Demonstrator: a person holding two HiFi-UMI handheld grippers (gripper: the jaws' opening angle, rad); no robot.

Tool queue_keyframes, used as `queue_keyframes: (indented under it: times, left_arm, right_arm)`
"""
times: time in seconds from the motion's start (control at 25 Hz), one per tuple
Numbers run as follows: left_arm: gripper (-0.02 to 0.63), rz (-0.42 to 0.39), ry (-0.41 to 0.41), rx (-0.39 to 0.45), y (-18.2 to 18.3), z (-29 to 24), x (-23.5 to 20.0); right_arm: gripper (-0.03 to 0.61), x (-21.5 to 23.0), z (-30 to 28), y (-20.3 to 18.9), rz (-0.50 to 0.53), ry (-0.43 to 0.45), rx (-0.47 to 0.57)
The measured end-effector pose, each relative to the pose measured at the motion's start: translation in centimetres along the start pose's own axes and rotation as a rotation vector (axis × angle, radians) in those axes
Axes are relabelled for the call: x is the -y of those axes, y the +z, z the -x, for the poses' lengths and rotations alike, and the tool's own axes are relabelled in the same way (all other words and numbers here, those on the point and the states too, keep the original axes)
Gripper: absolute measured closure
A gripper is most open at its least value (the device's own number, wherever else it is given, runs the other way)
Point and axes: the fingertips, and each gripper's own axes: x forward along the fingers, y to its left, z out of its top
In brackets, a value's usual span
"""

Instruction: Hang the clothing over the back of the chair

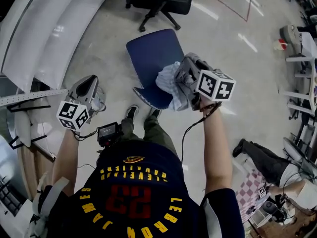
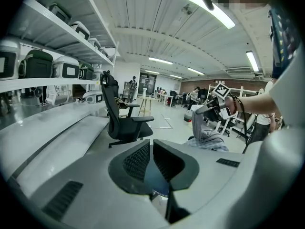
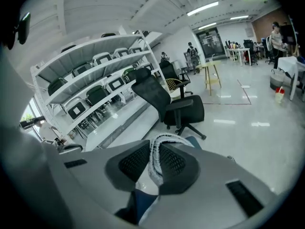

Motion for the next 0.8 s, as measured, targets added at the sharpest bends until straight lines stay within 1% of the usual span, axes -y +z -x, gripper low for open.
queue_keyframes:
  times: [0.12, 0.24, 0.28, 0.36, 0.4, 0.48, 0.68, 0.8]
  left_arm:
    - [0.592, 0.007, -0.002, -0.005, -0.9, -0.2, -0.1]
    - [0.592, 0.014, -0.002, -0.014, -1.4, -0.1, -0.2]
    - [0.592, 0.015, -0.002, -0.016, -1.3, -0.3, -0.3]
    - [0.592, 0.016, -0.004, -0.020, -0.8, -0.8, -0.3]
    - [0.592, 0.016, -0.007, -0.021, -0.6, -1.1, -0.3]
    - [0.592, 0.014, -0.015, -0.020, -0.4, -1.4, -0.4]
    - [0.592, 0.000, -0.035, -0.007, 0.1, -1.7, 0.1]
    - [0.592, -0.007, -0.046, 0.000, 0.5, -1.9, 0.2]
  right_arm:
    - [0.544, 0.6, -1.3, -2.1, 0.004, -0.019, -0.058]
    - [0.541, 0.8, -1.6, -2.8, 0.004, -0.038, -0.078]
    - [0.525, 1.1, -1.6, -2.7, 0.003, -0.047, -0.080]
    - [0.441, 1.6, -1.7, -2.1, 0.006, -0.070, -0.083]
    - [0.417, 1.8, -1.7, -1.9, 0.007, -0.077, -0.084]
    - [0.399, 1.8, -1.7, -1.8, 0.004, -0.084, -0.086]
    - [0.397, 1.6, -0.7, -2.4, 0.002, -0.092, -0.092]
    - [0.397, 1.5, 0.2, -2.1, 0.015, -0.113, -0.083]
